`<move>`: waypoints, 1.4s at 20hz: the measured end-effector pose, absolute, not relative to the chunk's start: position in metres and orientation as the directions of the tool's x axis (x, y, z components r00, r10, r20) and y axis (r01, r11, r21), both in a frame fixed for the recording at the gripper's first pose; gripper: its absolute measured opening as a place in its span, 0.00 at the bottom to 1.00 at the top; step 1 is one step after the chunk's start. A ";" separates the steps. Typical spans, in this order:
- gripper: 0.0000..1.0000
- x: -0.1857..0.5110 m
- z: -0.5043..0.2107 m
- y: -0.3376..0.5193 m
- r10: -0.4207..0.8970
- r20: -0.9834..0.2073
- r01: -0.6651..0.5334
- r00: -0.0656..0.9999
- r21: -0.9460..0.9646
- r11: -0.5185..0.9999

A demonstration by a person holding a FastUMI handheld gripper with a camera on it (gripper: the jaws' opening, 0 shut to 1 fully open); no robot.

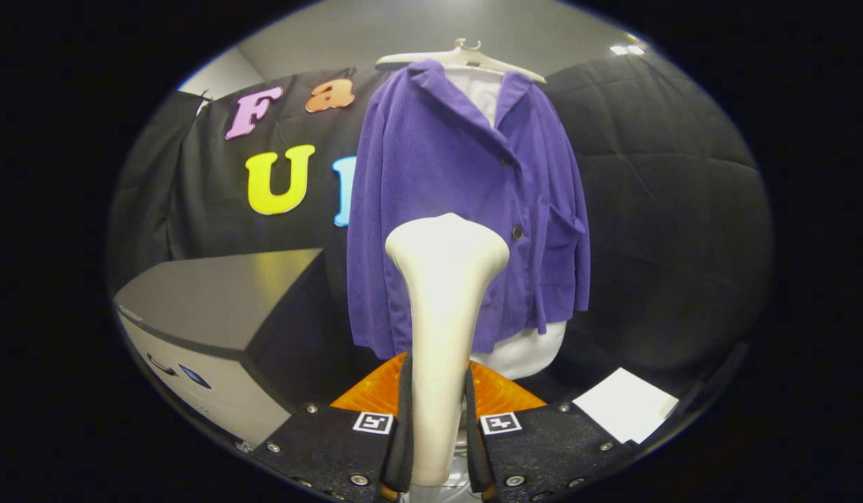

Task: Iron the clothes twice with a garment steamer, once on the left side and once on the right side.

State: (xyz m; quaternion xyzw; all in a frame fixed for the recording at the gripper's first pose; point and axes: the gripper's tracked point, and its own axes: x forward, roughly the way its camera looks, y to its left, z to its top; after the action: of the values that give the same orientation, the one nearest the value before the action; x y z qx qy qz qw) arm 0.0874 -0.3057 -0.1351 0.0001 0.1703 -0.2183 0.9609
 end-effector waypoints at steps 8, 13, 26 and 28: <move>0.31 0.094 0.000 -0.319 -0.493 -0.096 0.483 0.865 -0.111 0.869; 0.31 0.106 0.059 -0.342 -0.531 0.015 0.529 0.847 -0.115 0.841; 0.30 0.164 0.138 -0.430 -0.597 0.131 0.609 0.791 -0.079 0.789; 0.31 0.177 0.135 -0.446 -0.605 0.116 0.614 0.788 -0.070 0.786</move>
State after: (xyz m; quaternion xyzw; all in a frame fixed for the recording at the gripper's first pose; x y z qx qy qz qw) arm 0.1769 -0.4459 0.1349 -0.0522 -0.0435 -0.3230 0.9440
